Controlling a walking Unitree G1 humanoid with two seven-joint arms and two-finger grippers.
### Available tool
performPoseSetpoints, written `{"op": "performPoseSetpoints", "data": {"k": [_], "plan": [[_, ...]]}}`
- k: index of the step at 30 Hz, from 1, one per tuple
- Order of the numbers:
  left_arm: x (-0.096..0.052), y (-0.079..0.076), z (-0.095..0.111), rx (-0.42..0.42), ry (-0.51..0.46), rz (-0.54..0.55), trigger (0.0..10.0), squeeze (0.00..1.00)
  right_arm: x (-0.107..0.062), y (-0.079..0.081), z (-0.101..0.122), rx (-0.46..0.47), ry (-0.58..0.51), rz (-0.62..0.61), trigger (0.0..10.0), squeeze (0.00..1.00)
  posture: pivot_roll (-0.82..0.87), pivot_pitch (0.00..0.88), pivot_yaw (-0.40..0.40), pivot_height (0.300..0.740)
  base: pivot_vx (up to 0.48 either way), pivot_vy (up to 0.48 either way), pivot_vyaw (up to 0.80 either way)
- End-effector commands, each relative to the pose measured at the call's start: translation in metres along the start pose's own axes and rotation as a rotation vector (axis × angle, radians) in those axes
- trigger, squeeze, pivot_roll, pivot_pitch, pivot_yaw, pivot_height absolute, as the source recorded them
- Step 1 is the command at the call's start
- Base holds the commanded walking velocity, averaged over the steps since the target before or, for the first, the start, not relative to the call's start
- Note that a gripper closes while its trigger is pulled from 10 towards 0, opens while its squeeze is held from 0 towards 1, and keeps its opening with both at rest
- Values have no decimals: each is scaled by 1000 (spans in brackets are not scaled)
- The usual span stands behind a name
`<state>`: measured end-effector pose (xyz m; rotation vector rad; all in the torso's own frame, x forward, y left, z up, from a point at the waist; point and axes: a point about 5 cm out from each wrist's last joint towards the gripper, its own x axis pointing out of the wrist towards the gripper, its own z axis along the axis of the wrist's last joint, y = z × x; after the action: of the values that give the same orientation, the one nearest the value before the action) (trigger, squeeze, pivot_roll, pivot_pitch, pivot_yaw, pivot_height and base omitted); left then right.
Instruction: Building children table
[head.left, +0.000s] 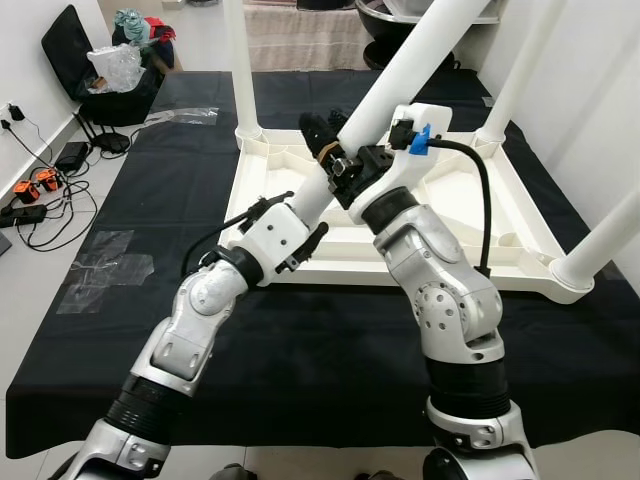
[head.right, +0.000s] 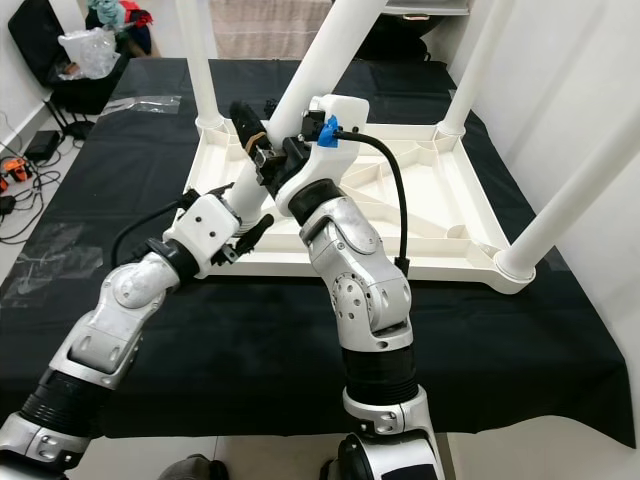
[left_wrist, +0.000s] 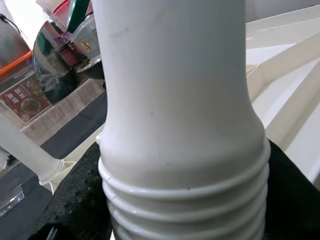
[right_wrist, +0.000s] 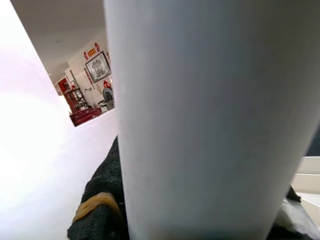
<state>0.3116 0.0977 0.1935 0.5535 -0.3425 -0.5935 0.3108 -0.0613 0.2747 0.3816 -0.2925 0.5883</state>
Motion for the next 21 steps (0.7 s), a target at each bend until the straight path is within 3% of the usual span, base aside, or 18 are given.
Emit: {"op": "performPoseSetpoints", "data": {"k": [1, 4, 5, 8, 9, 14, 15, 16, 21], "plan": [[-2, -7, -2, 53, 3, -84, 10000, 0, 1, 3, 0, -15, 8, 21, 10000, 1000, 30, 90, -33, 740, 0, 0, 0], [-3, -6, -3, 60, 4, -86, 10000, 0, 1, 4, -1, -20, 11, 27, 10000, 1000, 33, 90, -36, 740, 0, 0, 0], [-3, -6, -3, 66, 3, -89, 10000, 0, 1, 4, -1, -26, 15, 22, 10000, 765, 33, 90, -36, 740, 0, 0, 0], [-4, -6, -3, 72, 0, -95, 10000, 0, 1, 4, -2, -33, 20, 15, 10000, 765, 32, 91, -34, 740, 0, 0, 0], [-4, -6, -3, 73, 0, -95, 10000, 0, 1, 4, -2, -30, 21, 15, 10000, 0, 32, 91, -34, 740, 0, 0, 0], [-4, -8, -2, 77, -3, -102, 10000, 0, 2, 2, -3, -32, 24, 6, 10000, 0, 30, 89, -34, 740, 0, 0, 0], [-4, -8, -2, 79, -6, -104, 10000, 0, 2, 2, -2, -27, 21, 12, 8118, 0, 30, 89, -34, 740, 0, 0, 0], [-4, -8, -2, 83, -9, -106, 10000, 0, 2, 3, -2, -24, 19, 17, 0, 0, 28, 86, -33, 740, 0, 0, 0], [-4, -9, -2, 85, -13, -108, 10000, 0, 1, 4, -2, -13, 16, 18, 0, 0, 27, 86, -32, 740, 0, 0, 0]]}}
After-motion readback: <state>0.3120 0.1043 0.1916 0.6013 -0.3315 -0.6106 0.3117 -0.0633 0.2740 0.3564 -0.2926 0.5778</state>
